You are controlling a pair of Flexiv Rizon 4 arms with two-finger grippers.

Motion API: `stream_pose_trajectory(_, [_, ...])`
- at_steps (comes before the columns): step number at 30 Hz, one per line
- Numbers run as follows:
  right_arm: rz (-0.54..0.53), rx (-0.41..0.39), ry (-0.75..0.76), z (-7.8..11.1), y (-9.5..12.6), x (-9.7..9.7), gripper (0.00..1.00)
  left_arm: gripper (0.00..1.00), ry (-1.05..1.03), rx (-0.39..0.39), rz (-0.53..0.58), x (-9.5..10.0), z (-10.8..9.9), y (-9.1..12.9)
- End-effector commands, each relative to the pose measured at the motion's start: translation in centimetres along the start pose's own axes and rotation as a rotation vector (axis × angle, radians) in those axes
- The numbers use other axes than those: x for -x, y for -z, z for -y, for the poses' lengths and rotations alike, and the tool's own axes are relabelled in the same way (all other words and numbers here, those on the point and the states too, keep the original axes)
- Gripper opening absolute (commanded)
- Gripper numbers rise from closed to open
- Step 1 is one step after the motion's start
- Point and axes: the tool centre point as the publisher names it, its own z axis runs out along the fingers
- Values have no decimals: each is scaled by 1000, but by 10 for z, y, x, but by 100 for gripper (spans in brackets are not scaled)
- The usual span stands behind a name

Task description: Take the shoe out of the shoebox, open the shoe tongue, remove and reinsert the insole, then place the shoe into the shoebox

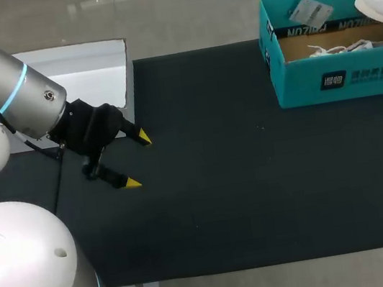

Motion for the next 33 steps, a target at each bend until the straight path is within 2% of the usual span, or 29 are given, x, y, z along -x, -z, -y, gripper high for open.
stream_pose_trajectory(1, [183, 1, -217, -7, 9, -17, 0, 100, 0, 3, -1, 0, 0, -1])
stream_pose_trajectory(2, [207, 9, -267, -10, 9, -18, 0, 100, 0, 3, -1, 0, 0, -1])
stream_pose_trajectory(6, [244, -77, -476, -23, 8, -19, 0, 100, 0, 3, -1, 0, 0, -1])
stream_pose_trajectory(8, [257, -96, -573, -32, 5, -20, 0, 100, 0, 3, -1, 0, 0, -1])
stream_pose_trajectory(10, [251, -153, -643, -37, 2, -19, 0, 100, 0, 3, -1, 0, 0, -1])
stream_pose_trajectory(14, [232, -197, -814, -34, -1, -19, 0, 100, 0, 3, -1, 0, 0, -1])
stream_pose_trajectory(15, [232, -172, -856, -32, -2, -20, 0, 100, 0, 3, -1, 0, 0, -1])
stream_pose_trajectory(17, [191, -192, -935, -24, -5, -23, 0, 100, 0, 3, -1, 0, 0, -1])
stream_pose_trajectory(18, [205, -158, -964, -22, -4, -24, 0, 100, 0, 3, -1, 0, 0, -1])
stream_pose_trajectory(19, [212, -171, -994, -21, -2, -27, 0, 100, 0, 3, -1, 0, 0, -1])
stream_pose_trajectory(33, [212, -171, -994, -21, -2, -27, 0, 100, 0, 3, -1, 0, 0, -1])
